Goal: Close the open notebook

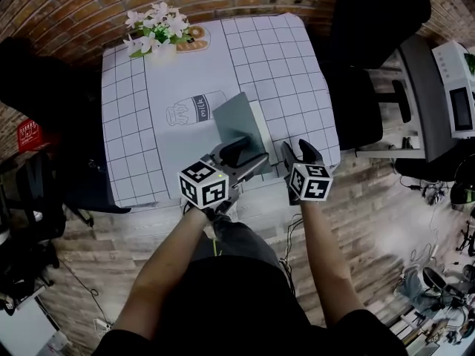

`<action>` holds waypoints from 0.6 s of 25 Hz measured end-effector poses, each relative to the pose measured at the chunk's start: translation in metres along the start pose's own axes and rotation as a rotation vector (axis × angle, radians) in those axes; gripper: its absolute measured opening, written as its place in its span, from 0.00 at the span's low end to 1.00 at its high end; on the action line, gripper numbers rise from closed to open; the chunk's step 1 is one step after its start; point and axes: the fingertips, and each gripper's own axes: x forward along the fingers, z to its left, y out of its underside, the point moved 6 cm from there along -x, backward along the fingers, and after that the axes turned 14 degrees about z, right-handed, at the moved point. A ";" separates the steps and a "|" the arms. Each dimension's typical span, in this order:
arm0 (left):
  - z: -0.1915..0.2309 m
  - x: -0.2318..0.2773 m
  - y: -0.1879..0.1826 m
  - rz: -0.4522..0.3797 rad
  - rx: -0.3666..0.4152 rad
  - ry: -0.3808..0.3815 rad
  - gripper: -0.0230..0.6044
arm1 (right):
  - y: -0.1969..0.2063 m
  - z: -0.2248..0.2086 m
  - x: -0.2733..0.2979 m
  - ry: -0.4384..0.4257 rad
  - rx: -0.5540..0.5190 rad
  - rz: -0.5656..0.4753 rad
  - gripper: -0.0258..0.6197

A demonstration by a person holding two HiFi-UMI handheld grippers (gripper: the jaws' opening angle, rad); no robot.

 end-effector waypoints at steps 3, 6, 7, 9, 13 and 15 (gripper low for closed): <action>0.000 0.009 0.008 0.087 0.009 0.001 0.49 | 0.001 -0.001 -0.003 0.002 0.004 -0.002 0.39; 0.006 0.001 0.006 0.066 0.044 -0.068 0.49 | 0.002 -0.003 -0.003 0.004 0.005 0.000 0.39; 0.008 -0.002 0.004 0.061 0.053 -0.087 0.49 | 0.003 -0.003 -0.002 0.004 0.005 0.002 0.39; 0.012 -0.006 0.003 0.065 0.067 -0.115 0.48 | 0.003 -0.001 0.000 0.000 0.004 0.004 0.38; 0.018 -0.017 0.001 0.068 0.077 -0.166 0.42 | -0.001 0.008 0.003 -0.013 -0.010 0.004 0.38; 0.021 -0.023 0.002 0.070 0.077 -0.196 0.37 | -0.006 0.014 0.004 -0.021 -0.022 -0.003 0.38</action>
